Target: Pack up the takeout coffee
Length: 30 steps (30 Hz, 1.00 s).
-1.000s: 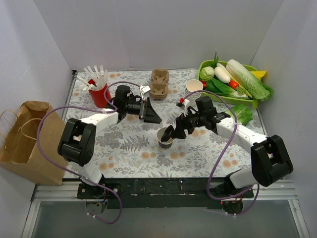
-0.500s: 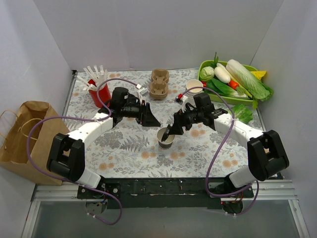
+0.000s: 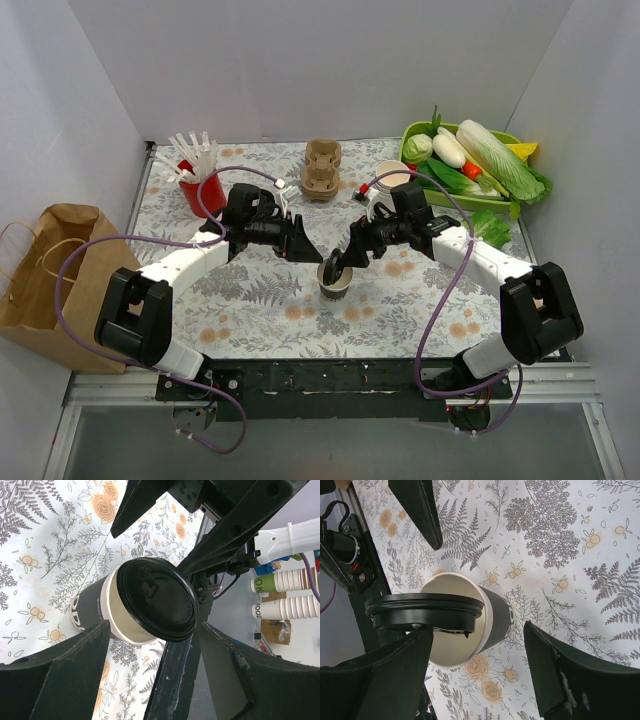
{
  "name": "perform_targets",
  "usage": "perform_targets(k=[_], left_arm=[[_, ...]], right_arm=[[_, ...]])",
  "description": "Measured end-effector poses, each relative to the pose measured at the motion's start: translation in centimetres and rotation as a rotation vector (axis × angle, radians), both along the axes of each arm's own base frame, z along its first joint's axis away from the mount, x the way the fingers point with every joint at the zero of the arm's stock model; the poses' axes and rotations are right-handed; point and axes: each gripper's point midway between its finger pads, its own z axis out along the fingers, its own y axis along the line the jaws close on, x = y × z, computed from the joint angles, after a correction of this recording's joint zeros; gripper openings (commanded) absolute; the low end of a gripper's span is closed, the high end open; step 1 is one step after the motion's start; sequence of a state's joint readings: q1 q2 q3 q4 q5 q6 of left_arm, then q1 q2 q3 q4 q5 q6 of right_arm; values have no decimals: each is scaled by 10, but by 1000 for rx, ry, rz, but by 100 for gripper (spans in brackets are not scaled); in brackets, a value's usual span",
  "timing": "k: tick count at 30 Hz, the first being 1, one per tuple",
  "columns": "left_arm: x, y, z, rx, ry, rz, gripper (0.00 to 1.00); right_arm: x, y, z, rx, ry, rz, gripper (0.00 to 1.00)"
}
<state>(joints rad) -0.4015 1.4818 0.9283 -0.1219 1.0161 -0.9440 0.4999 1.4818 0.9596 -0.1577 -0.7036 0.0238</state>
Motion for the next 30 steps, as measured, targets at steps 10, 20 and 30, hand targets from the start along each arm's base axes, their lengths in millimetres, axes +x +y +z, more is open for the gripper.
perform_targets(k=[10,20,30], left_arm=[[0,-1,1,-9,13,4,72],[4,-2,-1,-8,11,22,71],[4,-1,-9,3,40,33,71]], right_arm=[[2,5,0,3,13,3,80],[4,7,2,8,21,0,80],[3,8,2,9,27,-2,80]])
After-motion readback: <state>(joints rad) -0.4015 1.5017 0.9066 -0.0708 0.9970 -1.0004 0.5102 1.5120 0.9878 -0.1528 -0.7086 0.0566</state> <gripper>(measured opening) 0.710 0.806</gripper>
